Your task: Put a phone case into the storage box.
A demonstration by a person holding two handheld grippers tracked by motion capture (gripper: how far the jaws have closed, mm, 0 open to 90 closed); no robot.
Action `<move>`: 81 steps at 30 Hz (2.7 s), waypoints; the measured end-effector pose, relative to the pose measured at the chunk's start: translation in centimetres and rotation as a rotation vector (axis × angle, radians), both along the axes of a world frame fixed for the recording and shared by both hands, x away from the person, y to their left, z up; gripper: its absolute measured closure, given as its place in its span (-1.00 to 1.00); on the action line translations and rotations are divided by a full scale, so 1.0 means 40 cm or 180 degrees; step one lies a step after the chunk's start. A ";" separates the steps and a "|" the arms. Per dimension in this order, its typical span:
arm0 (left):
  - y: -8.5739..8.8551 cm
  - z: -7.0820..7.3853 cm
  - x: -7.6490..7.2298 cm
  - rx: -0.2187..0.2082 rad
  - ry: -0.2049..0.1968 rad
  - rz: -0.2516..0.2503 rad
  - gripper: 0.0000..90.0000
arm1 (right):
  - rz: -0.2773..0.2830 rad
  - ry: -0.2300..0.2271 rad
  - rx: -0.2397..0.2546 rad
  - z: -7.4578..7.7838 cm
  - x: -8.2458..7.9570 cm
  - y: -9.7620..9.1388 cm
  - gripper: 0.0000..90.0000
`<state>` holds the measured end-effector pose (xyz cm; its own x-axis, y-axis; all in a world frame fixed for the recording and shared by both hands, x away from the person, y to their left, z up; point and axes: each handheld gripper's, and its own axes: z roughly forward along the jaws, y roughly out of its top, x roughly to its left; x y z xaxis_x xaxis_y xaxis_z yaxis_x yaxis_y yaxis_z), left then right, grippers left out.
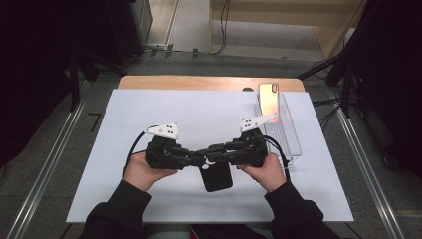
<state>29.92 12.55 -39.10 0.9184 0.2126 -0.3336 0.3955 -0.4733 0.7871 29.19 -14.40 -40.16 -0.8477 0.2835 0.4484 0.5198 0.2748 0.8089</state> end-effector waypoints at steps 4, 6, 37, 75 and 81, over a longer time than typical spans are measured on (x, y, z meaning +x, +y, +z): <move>0.013 0.001 0.006 0.0024 0.0040 0.0101 0.72 | -0.0151 -0.0014 -0.0027 -0.004 -0.002 -0.004 -0.04; 0.022 0.003 0.010 0.0004 0.0087 0.0173 0.72 | -0.0236 -0.0062 -0.0013 -0.005 -0.002 -0.009 -0.19; 0.037 0.032 0.009 0.0121 0.0361 0.1236 0.71 | -0.1064 -0.0427 -0.0674 -0.049 -0.067 0.059 -1.00; -0.049 0.024 -0.036 0.0385 0.0440 0.1323 0.67 | -0.1532 -0.0467 -0.0871 -0.086 -0.071 0.127 -0.72; -0.035 0.043 -0.035 0.0309 0.0397 0.1354 0.41 | -0.1526 -0.0446 -0.0864 -0.085 -0.066 0.118 -0.72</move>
<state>28.52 11.16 -37.39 0.6965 0.5983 -0.3961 0.6599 -0.3174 0.6810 26.53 -9.67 -43.58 -0.6419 0.7407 0.1983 0.5305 0.2423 0.8123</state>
